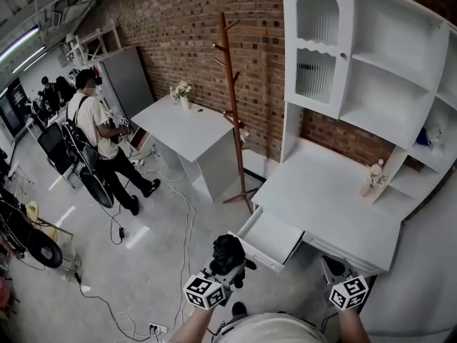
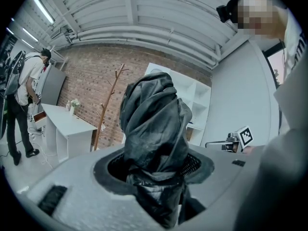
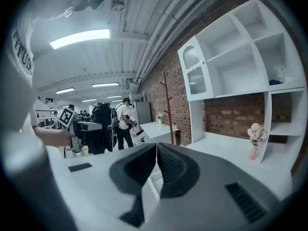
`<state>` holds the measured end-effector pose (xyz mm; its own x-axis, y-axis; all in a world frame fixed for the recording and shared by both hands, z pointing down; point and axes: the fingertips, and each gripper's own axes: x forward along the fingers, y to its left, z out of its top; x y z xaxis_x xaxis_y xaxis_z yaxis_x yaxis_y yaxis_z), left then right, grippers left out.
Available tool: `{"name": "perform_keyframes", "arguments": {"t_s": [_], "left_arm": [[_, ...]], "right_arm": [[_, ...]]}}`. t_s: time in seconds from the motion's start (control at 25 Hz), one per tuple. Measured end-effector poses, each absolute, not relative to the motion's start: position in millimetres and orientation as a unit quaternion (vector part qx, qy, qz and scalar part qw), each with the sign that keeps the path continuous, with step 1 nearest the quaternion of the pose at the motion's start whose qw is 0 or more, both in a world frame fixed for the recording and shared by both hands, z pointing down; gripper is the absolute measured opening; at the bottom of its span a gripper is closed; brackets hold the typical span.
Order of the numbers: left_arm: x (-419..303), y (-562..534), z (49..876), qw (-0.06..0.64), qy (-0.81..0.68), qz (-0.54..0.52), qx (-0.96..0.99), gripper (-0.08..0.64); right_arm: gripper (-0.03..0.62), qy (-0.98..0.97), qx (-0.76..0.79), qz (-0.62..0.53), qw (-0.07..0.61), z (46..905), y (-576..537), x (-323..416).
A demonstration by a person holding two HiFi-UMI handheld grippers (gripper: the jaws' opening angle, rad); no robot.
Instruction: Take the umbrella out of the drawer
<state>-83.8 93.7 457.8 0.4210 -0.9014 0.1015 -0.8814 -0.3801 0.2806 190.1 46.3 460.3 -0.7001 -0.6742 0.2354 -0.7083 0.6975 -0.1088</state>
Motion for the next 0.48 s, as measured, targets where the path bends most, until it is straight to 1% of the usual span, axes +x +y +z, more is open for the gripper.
{"name": "perform_keyframes", "arguments": {"t_s": [0.48], "left_arm": [[-91.5, 87.3, 454.4, 0.138, -0.544, -0.042, 0.827, 0.25]], "right_arm": [[0.029, -0.924, 0.367, 0.088, 0.067, 456.4, 38.1, 180.0]]}}
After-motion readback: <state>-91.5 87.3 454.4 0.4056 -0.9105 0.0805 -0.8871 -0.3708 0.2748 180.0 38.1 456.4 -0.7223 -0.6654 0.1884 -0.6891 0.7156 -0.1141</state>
